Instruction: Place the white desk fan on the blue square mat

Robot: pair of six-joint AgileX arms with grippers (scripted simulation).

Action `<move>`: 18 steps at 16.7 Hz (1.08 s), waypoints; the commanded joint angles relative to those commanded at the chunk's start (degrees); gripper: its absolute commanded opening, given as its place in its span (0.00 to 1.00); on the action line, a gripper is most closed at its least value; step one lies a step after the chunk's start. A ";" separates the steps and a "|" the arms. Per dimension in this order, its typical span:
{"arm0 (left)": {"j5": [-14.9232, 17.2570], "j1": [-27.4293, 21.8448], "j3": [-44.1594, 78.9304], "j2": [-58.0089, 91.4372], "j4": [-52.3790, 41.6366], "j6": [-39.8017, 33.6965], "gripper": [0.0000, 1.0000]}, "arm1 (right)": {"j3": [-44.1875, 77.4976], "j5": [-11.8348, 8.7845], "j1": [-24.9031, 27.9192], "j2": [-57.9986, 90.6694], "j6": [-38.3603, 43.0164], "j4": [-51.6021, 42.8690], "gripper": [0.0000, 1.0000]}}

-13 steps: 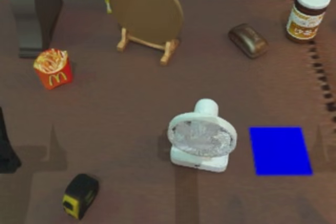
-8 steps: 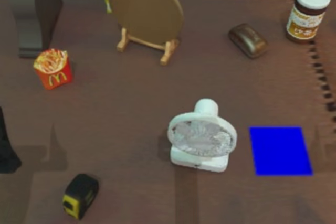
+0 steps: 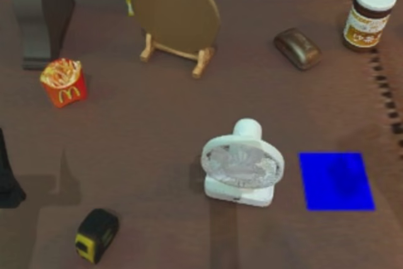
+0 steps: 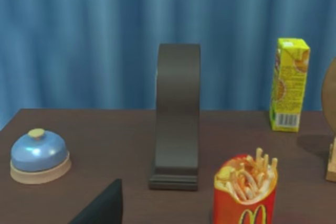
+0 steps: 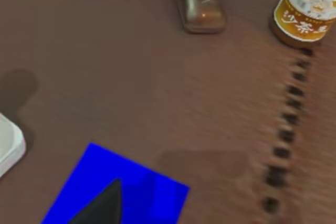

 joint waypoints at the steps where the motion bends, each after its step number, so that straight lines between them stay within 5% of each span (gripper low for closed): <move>1: 0.00 0.00 0.00 0.00 0.00 0.00 1.00 | 5.99 -0.01 2.17 6.06 -1.57 -4.04 1.00; 11: 0.00 0.00 0.00 0.00 0.00 0.00 1.00 | 62.11 -0.22 22.59 63.02 -16.50 -41.76 1.00; 18: 0.00 0.00 0.00 0.00 0.00 0.00 1.00 | 77.61 -0.13 29.02 79.81 -21.32 -55.13 1.00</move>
